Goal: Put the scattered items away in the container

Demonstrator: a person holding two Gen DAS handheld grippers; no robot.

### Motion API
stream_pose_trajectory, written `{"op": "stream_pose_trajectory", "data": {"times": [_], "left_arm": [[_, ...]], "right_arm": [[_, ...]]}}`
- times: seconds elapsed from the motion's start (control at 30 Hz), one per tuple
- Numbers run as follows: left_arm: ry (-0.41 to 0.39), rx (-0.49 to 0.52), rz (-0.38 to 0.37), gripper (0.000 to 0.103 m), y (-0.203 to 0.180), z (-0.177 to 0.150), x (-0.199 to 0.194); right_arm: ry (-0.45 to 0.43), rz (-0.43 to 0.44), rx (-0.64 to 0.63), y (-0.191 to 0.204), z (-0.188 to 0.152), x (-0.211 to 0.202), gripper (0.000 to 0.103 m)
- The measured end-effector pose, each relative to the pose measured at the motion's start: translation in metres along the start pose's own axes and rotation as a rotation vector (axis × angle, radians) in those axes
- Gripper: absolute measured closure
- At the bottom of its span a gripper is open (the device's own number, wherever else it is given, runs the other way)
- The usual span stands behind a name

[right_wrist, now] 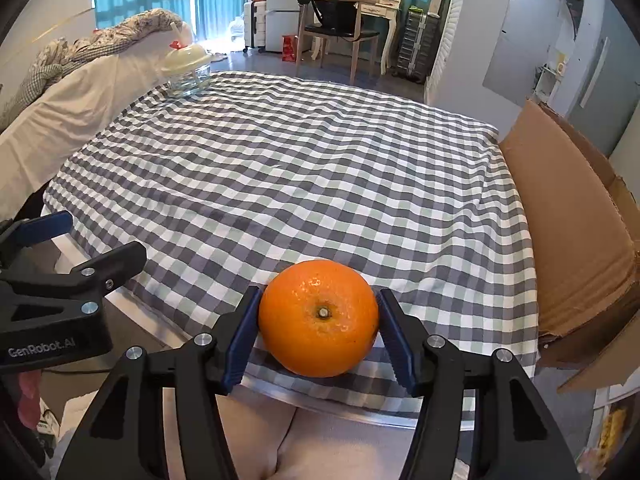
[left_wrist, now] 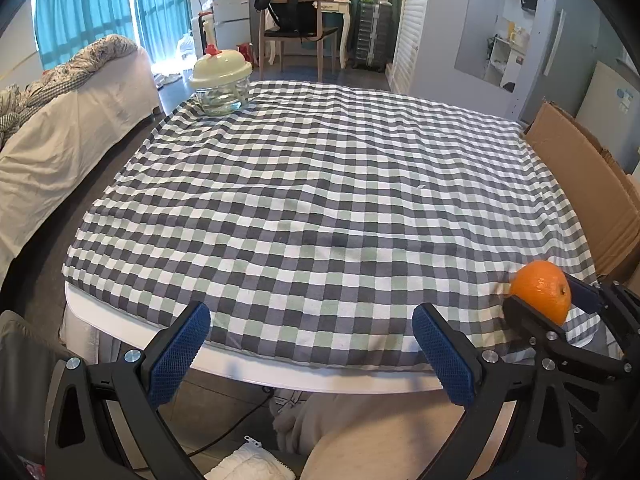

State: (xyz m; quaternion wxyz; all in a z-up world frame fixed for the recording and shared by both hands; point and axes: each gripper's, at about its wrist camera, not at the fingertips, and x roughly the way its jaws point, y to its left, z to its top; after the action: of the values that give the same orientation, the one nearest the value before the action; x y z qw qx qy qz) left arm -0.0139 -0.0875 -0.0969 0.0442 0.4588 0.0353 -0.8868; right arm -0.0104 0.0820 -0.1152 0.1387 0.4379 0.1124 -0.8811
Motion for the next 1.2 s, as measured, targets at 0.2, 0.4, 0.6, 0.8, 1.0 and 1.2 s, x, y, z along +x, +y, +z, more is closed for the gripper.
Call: {"op": "stream_pose_trajectory", "data": {"times": [0.2,0.4,0.6,0.8,1.0,1.2], "left_arm": [[-0.009,0.028,-0.004,0.0,-0.018,0.013,-0.006],[-0.075,0.092,-0.044,0.0,-0.07,0.043,-0.034],[-0.175,0.127,-0.136,0.0,-0.132,0.08,-0.064],[-0.182,0.159,-0.202,0.0,-0.191,0.102,-0.056],[-0.107,0.192,-0.195,0.0,-0.219,0.103,-0.029],[-0.068,0.124,-0.152,0.0,-0.205,0.104,-0.012]], "right_arm": [[-0.043,0.008,0.035,-0.017,0.009,-0.024,0.046],[-0.121,-0.016,0.084,-0.057,0.026,-0.064,0.046],[-0.203,-0.101,0.14,-0.118,0.042,-0.105,0.046],[-0.183,-0.219,0.194,-0.19,0.039,-0.11,0.046],[-0.076,-0.266,0.295,-0.244,0.019,-0.075,0.046],[-0.057,-0.29,0.325,-0.261,0.012,-0.063,0.033]]}}
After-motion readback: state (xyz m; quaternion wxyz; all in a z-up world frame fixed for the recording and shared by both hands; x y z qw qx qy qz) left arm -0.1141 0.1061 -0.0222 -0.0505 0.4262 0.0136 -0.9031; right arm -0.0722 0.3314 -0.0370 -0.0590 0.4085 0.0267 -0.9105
